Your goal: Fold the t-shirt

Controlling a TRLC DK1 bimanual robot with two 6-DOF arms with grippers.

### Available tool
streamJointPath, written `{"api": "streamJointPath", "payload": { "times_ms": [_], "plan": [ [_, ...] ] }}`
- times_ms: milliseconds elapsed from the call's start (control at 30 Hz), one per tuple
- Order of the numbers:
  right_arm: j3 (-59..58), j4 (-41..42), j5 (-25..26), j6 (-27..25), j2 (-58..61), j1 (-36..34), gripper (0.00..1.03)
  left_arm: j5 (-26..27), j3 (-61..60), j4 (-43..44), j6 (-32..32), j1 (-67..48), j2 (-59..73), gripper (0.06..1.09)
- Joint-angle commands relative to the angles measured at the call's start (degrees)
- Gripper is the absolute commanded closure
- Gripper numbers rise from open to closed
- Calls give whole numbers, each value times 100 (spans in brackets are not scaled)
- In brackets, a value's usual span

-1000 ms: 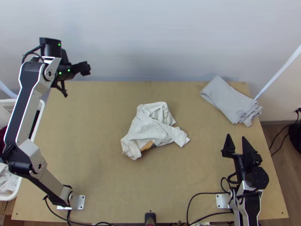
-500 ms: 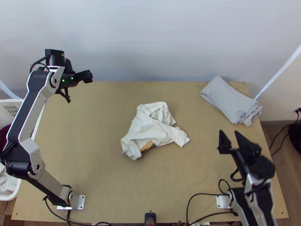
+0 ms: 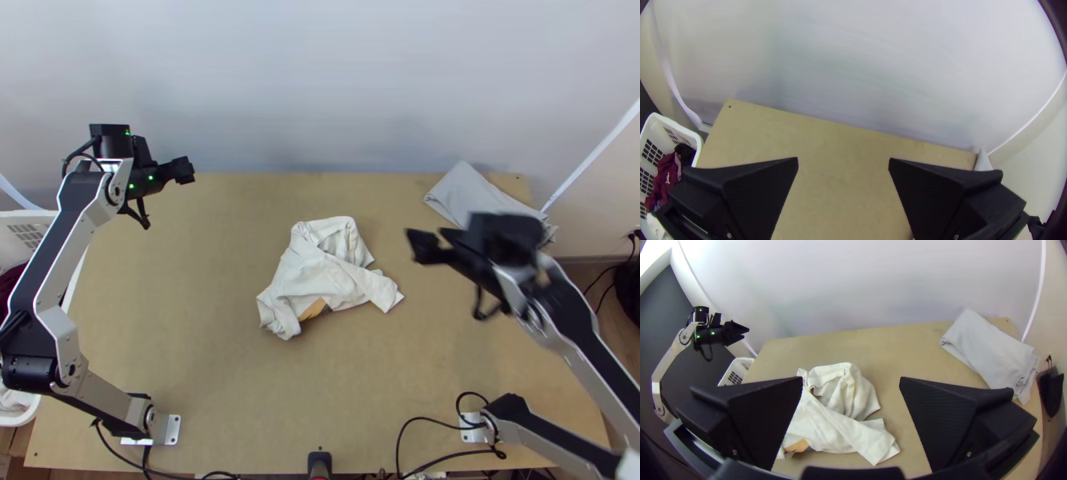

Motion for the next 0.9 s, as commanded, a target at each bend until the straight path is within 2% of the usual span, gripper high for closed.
{"api": "streamJointPath", "payload": {
  "times_ms": [0, 167, 267, 367, 467, 600, 867],
  "plan": [
    [584, -44, 48, 737, 865, 273, 4, 39, -182, 103, -106, 148, -278, 10],
    [1384, -211, 48, 1572, 2087, 589, 5, 39, -288, 103, -9, 341, -419, 10],
    [1973, -879, 48, 2214, 2816, 817, 5, 39, -375, 103, 70, 456, -489, 10],
    [2500, -1495, -22, 2583, 3458, 1064, 5, 39, -463, 112, 105, 535, -559, 10],
    [3300, -2330, -374, 2873, 4091, 1318, 5, 39, -560, 112, 114, 587, -603, 10],
    [4495, -3542, -453, 2829, 4917, 1679, 5, 39, -709, 112, 140, 623, -674, 10],
    [5040, -3586, -453, 2970, 5356, 1802, 19, 39, -982, 156, 184, 763, -823, 10]
  ]
}}
